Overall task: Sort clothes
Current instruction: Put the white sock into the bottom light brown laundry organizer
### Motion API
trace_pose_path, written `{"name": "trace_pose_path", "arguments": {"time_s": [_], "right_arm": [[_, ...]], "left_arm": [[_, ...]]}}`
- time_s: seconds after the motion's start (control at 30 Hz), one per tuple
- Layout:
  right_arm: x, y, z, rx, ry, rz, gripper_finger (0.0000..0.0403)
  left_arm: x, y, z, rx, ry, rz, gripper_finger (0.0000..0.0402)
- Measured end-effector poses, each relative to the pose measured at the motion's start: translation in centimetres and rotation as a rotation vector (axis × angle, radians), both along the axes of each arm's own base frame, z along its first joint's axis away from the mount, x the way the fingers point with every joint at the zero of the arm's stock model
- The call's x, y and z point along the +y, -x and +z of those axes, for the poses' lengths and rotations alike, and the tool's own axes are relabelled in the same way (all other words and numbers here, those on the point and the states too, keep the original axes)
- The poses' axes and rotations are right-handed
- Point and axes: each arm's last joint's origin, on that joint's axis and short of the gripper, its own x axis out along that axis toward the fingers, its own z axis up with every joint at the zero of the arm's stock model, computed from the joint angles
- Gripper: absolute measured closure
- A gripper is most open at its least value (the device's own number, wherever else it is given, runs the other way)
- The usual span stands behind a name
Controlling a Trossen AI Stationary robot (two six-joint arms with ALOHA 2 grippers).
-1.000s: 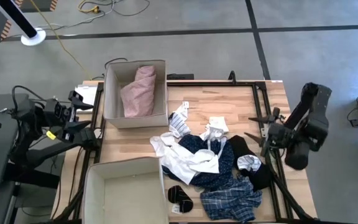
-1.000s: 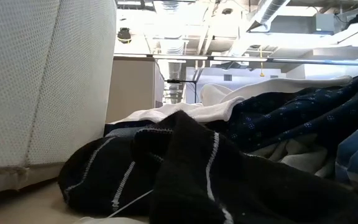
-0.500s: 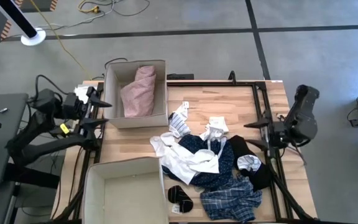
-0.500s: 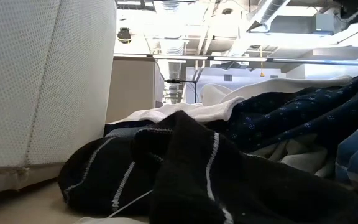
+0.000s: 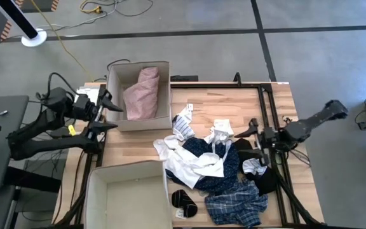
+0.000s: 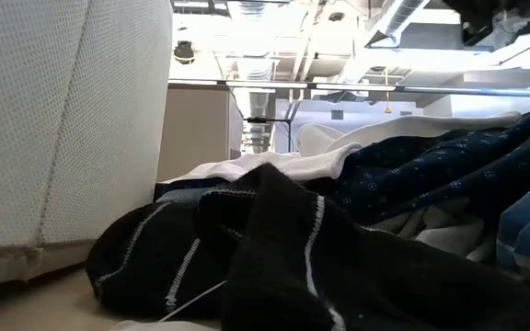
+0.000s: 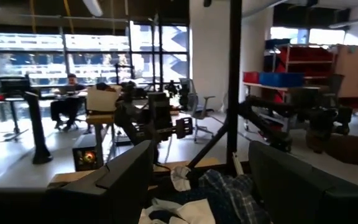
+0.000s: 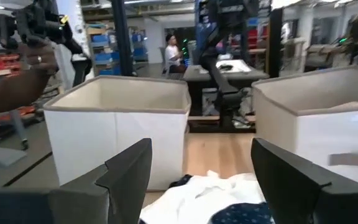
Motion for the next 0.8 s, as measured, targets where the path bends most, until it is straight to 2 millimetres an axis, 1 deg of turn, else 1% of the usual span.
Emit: {"name": "trace_pose_path", "arguments": {"time_s": [0.17, 0.37, 0.47, 0.63, 0.8], "right_arm": [[-0.1, -3.4, -1.2, 0.061, -0.017, 0.06, 0.0113], [0.4, -6.9, -4.1, 0.187, -0.034, 0.087, 0.0113], [0.9, -8.3, -5.3, 0.245, -0.047, 0.105, 0.0113], [2.3, -10.8, -6.2, 0.326, -0.027, 0.129, 0.0113], [3.6, -13.3, -7.3, 0.402, 0.004, 0.144, 0.0113]], "left_arm": [[0.0, -1.6, -0.3, 0.042, 0.005, -0.051, 0.0141], [-0.5, -2.5, -0.5, 0.049, -0.019, -0.08, 0.0141], [-0.9, -2.6, -0.5, 0.043, -0.031, -0.091, 0.0141], [-1.5, -3.0, -0.6, 0.05, -0.031, -0.134, 0.0141], [-2.2, -4.3, -1.1, 0.094, -0.033, -0.165, 0.0141]]}}
